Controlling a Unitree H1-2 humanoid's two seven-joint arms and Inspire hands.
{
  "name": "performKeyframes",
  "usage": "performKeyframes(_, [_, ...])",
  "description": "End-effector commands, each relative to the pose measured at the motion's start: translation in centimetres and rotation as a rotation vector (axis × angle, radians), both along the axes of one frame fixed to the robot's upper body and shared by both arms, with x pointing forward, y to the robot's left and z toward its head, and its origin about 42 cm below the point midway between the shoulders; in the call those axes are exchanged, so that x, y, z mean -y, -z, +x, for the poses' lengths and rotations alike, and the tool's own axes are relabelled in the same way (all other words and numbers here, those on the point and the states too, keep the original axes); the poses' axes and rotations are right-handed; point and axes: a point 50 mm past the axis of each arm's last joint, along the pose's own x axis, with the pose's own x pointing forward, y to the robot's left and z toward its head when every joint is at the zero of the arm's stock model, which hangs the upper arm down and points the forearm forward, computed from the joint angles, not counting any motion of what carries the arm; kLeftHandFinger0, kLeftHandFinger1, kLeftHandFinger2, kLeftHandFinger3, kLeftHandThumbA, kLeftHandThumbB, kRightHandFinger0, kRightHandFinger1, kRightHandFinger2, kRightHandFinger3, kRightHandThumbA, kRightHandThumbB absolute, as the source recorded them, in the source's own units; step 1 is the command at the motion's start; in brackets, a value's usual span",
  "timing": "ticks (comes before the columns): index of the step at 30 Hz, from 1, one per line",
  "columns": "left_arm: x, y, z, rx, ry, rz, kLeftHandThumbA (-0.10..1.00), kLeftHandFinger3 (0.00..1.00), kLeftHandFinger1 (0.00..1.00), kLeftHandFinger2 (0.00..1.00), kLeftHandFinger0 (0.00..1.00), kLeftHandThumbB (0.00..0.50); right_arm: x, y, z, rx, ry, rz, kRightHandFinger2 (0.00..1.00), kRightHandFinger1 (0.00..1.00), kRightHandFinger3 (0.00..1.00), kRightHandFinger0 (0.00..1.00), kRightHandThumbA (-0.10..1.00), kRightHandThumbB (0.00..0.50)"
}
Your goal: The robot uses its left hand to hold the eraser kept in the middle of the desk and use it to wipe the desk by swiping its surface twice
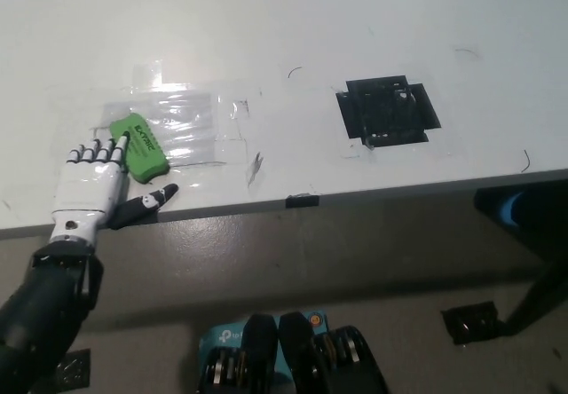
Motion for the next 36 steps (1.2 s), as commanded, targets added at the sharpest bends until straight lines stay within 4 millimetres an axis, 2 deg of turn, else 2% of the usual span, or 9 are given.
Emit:
performKeyframes(1, [-19.5,12.7,-20.9,-0.868,-0.582,0.233,1.0,1.0,1.0,1.0,1.0,0.5,1.3,-2.0,-0.7,0.087,0.081,-0.043,1.0,1.0,1.0,1.0,1.0,0.01])
performKeyframes(12, [-15.4,11.8,-17.0,-0.695,-0.482,0.059,1.0,1.0,1.0,1.0,1.0,0.483,1.2,-2.0,-0.7,0.081,0.069,-0.048,1.0,1.0,1.0,1.0,1.0,0.0])
performKeyframes(15, [-13.8,7.7,-13.5,-0.4,-0.369,-0.218,1.0,1.0,1.0,1.0,1.0,0.43,1.2,-1.7,-1.0,0.065,0.07,-0.053,1.0,1.0,1.0,1.0,1.0,0.001])
performKeyframes(20, [-11.3,2.7,-9.6,-0.23,-0.276,-0.338,1.0,1.0,1.0,1.0,1.0,0.49,1.3,-1.6,-1.0,0.059,0.065,-0.069,1.0,1.0,1.0,1.0,1.0,0.0])
performKeyframes(21, [-8.9,-0.8,-7.4,-0.13,-0.175,-0.389,1.0,1.0,1.0,1.0,1.0,0.445,1.4,-1.7,-0.9,0.059,0.058,-0.073,1.0,1.0,1.0,1.0,1.0,0.001])
performKeyframes(23, [-7.3,-2.6,-6.2,-0.092,-0.126,-0.419,1.0,1.0,1.0,1.0,1.0,0.443,1.4,-1.7,-0.9,0.064,0.044,-0.077,1.0,1.0,1.0,1.0,1.0,0.0])
performKeyframes(28, [-4.3,-7.8,-2.9,-0.005,-0.004,-0.493,1.0,1.0,1.0,1.0,1.0,0.316,1.7,-1.8,-1.1,0.059,0.065,-0.083,1.0,1.0,1.0,1.0,1.0,0.022])
performKeyframes(32, [-4.7,-11.1,-0.7,0.082,0.035,-0.498,1.0,1.0,1.0,1.0,1.0,0.243,1.8,-2.0,-1.1,0.048,0.054,-0.096,1.0,1.0,1.0,1.0,1.0,0.0])
performKeyframes(36, [-6.4,-14.8,2.0,0.117,0.017,-0.486,1.0,1.0,1.0,1.0,1.0,0.312,1.8,-1.8,-1.2,0.038,0.049,-0.096,1.0,1.0,1.0,1.0,1.0,0.0])
